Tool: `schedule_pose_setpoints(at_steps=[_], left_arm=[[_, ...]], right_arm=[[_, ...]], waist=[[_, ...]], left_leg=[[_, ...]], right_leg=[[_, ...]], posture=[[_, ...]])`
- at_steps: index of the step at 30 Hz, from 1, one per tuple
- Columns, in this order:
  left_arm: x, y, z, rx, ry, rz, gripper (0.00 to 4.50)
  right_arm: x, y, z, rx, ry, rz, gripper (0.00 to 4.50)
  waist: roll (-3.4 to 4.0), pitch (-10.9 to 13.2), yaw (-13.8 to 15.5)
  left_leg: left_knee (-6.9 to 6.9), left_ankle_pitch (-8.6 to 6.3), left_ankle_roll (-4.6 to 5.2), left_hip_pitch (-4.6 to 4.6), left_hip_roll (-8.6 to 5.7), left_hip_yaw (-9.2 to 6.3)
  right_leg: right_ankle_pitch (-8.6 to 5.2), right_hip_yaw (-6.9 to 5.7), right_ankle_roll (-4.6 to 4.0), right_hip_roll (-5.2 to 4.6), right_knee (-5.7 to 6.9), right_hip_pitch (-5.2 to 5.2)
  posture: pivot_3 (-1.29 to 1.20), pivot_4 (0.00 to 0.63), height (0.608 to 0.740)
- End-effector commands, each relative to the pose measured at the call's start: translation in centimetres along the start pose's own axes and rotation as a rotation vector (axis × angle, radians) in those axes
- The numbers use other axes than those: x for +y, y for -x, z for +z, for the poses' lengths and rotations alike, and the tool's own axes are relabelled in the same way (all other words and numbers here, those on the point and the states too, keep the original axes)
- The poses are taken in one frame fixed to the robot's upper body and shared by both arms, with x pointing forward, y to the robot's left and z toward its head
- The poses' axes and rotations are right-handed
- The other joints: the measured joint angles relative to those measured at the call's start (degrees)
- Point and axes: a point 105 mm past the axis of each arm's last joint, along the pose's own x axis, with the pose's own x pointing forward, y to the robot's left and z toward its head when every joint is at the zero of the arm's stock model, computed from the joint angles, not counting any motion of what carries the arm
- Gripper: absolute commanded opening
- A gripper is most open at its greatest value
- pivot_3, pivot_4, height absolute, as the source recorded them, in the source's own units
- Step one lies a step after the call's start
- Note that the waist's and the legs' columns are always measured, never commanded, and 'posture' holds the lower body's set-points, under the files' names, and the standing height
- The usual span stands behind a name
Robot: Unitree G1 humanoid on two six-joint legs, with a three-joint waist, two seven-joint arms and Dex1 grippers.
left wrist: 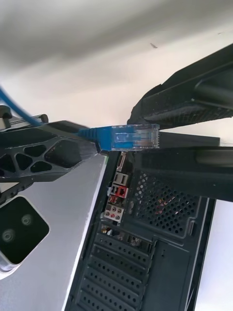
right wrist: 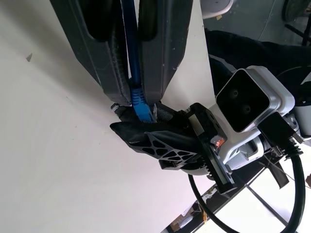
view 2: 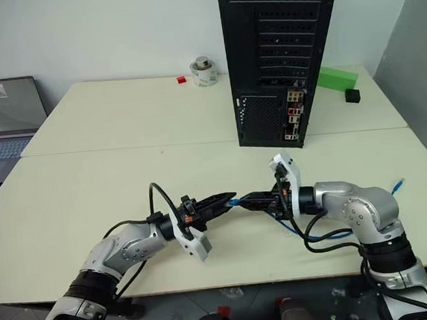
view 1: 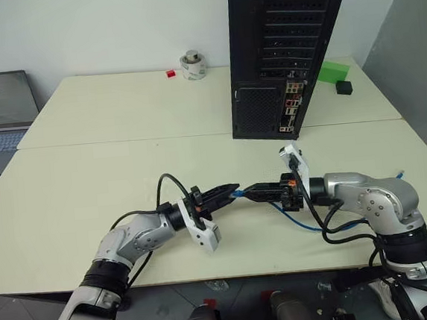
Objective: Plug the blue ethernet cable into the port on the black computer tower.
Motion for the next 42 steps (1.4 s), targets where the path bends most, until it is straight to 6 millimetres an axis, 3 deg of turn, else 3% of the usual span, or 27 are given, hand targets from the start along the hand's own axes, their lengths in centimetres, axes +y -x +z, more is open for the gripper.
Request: schedule_pose_setpoints(at_steps=[1,12,13,21,27,33,38,42], left_arm=[[1.2,-0.3,0.5,-0.03,-0.031,0.043,0.27],[1.2,-0.3,0.6,-0.034,0.012,0.053,0.27],[1.2,-0.3,0.5,-0.03,0.024,0.056,0.97],[1.1,-0.1,0.0,0.002,0.064,0.043,2.43],[0.6,0.7,-2.1,0.148,0.192,0.074,3.59],[2.3,-0.6,-2.0,0.254,0.701,0.268,3.59],[3.8,-2.1,-2.2,0.313,0.935,0.325,3.59],[4.9,-3.0,-2.5,0.354,1.028,0.315,3.59]], right_arm=[[0.2,0.2,0.9,-0.022,0.033,-0.005,0.0],[-0.1,0.4,1.0,-0.02,0.019,-0.008,0.0],[-0.1,0.5,1.0,-0.018,0.018,-0.007,0.0],[-0.2,0.7,1.1,-0.013,0.023,-0.008,0.0],[-0.9,1.5,2.6,-0.067,0.054,-0.065,0.0],[-4.0,4.4,6.8,-0.262,0.252,-0.433,0.0],[-5.3,5.3,8.4,-0.384,0.33,-0.712,0.0],[-5.7,4.7,9.1,-0.451,0.365,-0.877,0.0]], waist=[[0.0,0.0,0.0],[0.0,0.0,0.0],[0.0,0.0,0.0],[0.0,0.0,0.0],[0.0,0.0,-0.09],[0.01,0.0,0.0],[0.02,0.0,-0.14],[0.02,0.0,-0.34]], left_leg=[[0.0,0.0,0.0,0.0,0.0,0.0],[0.0,0.0,0.0,0.0,0.0,0.0],[0.0,0.0,0.0,0.0,0.0,0.0],[0.0,0.0,0.0,0.0,0.0,0.0],[0.0,0.0,0.0,0.0,0.0,0.01],[0.03,0.0,0.0,-0.12,-0.01,-0.07],[0.08,0.0,0.0,-0.24,0.0,-0.12],[0.06,0.01,-0.01,-0.2,0.04,-0.1]], right_leg=[[0.0,0.0,0.0,0.0,0.0,0.0],[0.0,0.0,0.0,0.0,0.0,0.0],[0.0,0.0,0.0,0.0,0.0,0.0],[0.0,0.0,0.0,0.0,0.0,0.0],[0.0,0.01,0.0,0.01,0.0,0.0],[0.0,-0.03,0.0,-0.03,0.01,-0.05],[0.0,-0.1,0.0,0.01,0.0,-0.06],[0.0,-0.04,0.0,0.31,0.02,-0.08]], posture=[[0.0,0.15,0.74],[0.0,0.15,0.74],[0.0,0.15,0.74],[0.0,0.15,0.74],[0.0,0.15,0.74],[0.0,0.15,0.74],[0.0,0.15,0.74],[0.0,0.15,0.74]])
